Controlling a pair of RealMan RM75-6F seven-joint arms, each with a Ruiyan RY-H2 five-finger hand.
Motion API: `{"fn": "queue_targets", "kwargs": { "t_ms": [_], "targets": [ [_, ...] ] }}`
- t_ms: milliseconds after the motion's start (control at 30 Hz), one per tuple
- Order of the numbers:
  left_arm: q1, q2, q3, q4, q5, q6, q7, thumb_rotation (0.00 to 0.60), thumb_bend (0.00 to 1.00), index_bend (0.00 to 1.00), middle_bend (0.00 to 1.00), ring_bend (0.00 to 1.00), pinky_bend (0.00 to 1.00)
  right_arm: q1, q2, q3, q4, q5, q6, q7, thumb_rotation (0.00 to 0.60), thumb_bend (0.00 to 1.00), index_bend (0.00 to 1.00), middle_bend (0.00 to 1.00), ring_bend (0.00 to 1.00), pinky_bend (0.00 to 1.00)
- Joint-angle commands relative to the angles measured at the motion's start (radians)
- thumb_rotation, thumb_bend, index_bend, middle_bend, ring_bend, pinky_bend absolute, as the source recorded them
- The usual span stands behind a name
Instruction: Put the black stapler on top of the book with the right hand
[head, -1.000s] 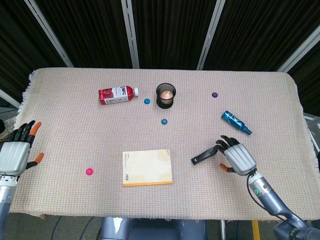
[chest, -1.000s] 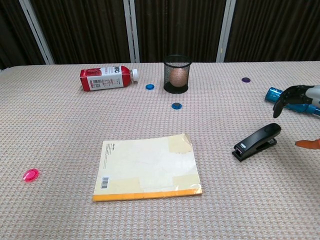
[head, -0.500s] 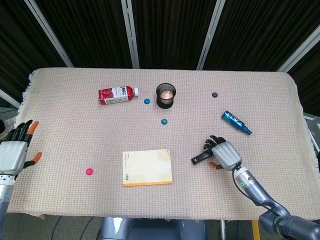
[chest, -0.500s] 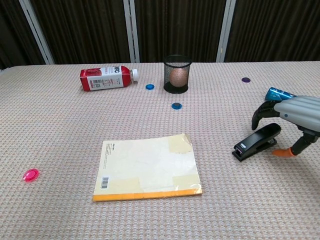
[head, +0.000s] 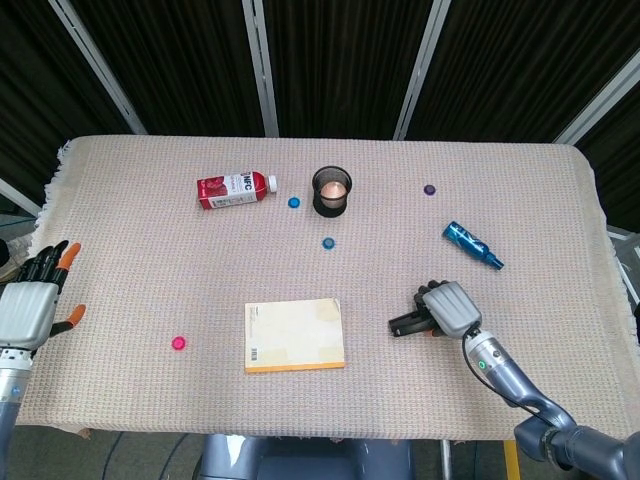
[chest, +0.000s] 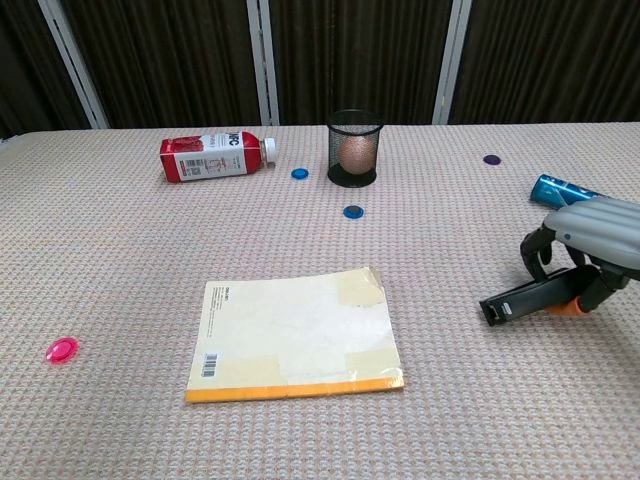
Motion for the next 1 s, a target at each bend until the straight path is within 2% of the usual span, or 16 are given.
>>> {"fn": "queue_targets", "kwargs": {
  "t_ms": [33, 267, 533, 633, 767, 867, 1000],
  "targets": [
    [0.000, 0.000, 0.000, -0.001, 0.000, 0.000, 0.000, 0.600, 0.29, 0.00, 0.00, 0.03, 0.14, -0.003, -0.004, -0.002, 0.004, 0.003, 0.008, -0.013, 0.600, 0.25, 0.70, 0.53, 0.47, 0.62],
    [-0.001, 0.003, 0.001, 0.000, 0.004, 0.001, -0.009, 0.600, 0.29, 0.00, 0.00, 0.03, 0.14, -0.009, 0.020, 0.004, -0.059, 0.013, 0.033, -0.072, 0.600, 0.25, 0.71, 0.54, 0.48, 0.62],
    [-0.004, 0.008, 0.006, -0.003, 0.019, 0.001, -0.026, 0.600, 0.29, 0.00, 0.00, 0.03, 0.14, -0.011, 0.086, 0.026, -0.262, 0.041, 0.052, -0.208, 0.600, 0.25, 0.71, 0.54, 0.49, 0.63],
    [-0.010, 0.011, 0.003, 0.003, 0.018, -0.008, -0.040, 0.600, 0.29, 0.00, 0.00, 0.03, 0.14, 0.011, 0.101, 0.065, -0.384, 0.097, 0.019, -0.271, 0.600, 0.25, 0.71, 0.55, 0.49, 0.63],
    [-0.020, 0.010, 0.000, 0.013, 0.013, -0.024, -0.044, 0.600, 0.29, 0.00, 0.00, 0.03, 0.14, 0.037, 0.084, 0.112, -0.442, 0.179, -0.012, -0.361, 0.600, 0.25, 0.72, 0.55, 0.49, 0.63],
    [-0.028, 0.009, -0.002, 0.018, 0.007, -0.039, -0.047, 0.600, 0.29, 0.00, 0.00, 0.03, 0.14, 0.074, 0.049, 0.157, -0.450, 0.263, -0.051, -0.408, 0.600, 0.25, 0.72, 0.55, 0.49, 0.63],
    [-0.032, 0.011, -0.001, 0.020, 0.008, -0.046, -0.058, 0.600, 0.29, 0.00, 0.00, 0.03, 0.14, 0.106, 0.014, 0.176, -0.443, 0.319, -0.079, -0.448, 0.600, 0.25, 0.72, 0.55, 0.49, 0.63]
  ]
}}
